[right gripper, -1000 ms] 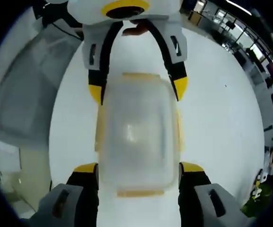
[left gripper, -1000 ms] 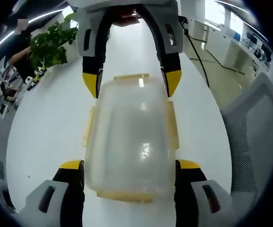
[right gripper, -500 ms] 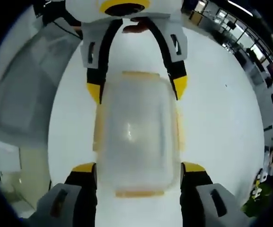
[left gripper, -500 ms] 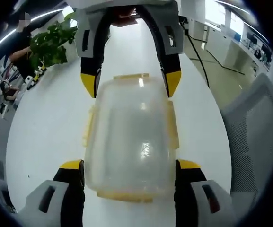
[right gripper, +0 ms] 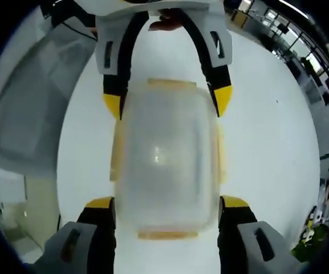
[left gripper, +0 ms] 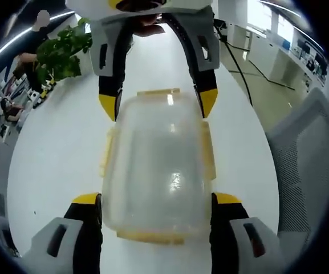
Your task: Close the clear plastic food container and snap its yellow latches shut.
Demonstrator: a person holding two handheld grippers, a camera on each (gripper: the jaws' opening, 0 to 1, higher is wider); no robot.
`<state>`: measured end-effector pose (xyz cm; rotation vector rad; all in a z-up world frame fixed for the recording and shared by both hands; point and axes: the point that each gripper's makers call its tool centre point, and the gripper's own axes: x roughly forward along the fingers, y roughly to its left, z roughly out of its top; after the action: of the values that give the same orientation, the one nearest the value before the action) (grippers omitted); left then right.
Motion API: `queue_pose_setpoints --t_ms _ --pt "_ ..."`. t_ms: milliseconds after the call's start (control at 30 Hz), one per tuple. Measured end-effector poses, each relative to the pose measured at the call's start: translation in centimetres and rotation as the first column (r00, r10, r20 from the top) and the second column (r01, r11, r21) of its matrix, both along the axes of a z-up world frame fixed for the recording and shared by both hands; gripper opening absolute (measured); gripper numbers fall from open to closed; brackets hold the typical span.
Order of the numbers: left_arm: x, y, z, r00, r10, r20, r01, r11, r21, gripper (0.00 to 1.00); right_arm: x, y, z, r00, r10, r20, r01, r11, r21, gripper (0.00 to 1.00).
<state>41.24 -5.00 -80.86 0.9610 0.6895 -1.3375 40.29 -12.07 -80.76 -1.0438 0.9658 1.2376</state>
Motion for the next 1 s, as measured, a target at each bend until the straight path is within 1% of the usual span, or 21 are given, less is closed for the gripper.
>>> queue_pose_setpoints --t_ms 133,267,400,800,933,1000 --pt "0.0 0.9 -0.1 1.0 -0.001 0.001 0.001 1.0 0.009 0.78 0.0 0.8 0.0 1.0 -0.003 -0.002 0.003 1.0 0.005 0.73" --pt "0.0 2.1 -0.1 1.0 0.002 0.002 -0.002 1.0 0.015 0.78 -0.1 2.2 0.0 1.0 -0.003 -0.001 0.003 1.0 0.013 0.73" --pt "0.0 3.7 -0.1 1.0 0.009 0.003 -0.009 1.0 0.022 0.78 0.0 3.6 0.0 1.0 0.001 -0.003 -0.001 1.0 0.023 0.73" --pt "-0.2 9.0 -0.2 0.999 0.036 0.007 -0.036 0.999 0.029 0.78 0.0 8.9 -0.1 1.0 0.024 -0.004 -0.024 0.999 0.022 0.73" --pt "-0.2 10.4 -0.2 0.999 0.038 0.008 -0.038 0.999 0.03 0.78 0.0 10.3 -0.1 1.0 0.023 -0.004 -0.023 0.999 0.026 0.73" --pt "-0.2 11.3 -0.2 0.999 0.04 0.009 -0.04 0.999 0.029 0.78 0.0 11.4 -0.1 1.0 0.024 -0.003 -0.023 0.999 0.029 0.73"
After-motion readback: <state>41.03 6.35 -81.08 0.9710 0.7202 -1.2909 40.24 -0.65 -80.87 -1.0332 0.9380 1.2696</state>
